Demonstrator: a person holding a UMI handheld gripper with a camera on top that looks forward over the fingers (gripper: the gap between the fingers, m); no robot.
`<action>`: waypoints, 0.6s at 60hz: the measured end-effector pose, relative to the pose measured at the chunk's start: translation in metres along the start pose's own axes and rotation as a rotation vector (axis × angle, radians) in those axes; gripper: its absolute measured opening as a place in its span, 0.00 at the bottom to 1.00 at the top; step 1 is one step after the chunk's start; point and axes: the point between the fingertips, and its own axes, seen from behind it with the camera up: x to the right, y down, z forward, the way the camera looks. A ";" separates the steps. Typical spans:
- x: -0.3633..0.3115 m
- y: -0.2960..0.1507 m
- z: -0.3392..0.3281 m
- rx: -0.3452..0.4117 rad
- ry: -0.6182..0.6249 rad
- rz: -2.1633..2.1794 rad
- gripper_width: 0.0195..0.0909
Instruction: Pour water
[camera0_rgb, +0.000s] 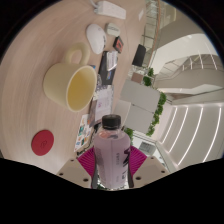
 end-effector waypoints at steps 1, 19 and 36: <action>-0.003 -0.005 0.000 -0.001 -0.007 -0.047 0.30; -0.014 -0.029 0.003 -0.007 -0.117 -0.342 0.30; 0.086 0.008 0.004 0.021 -0.020 0.926 0.35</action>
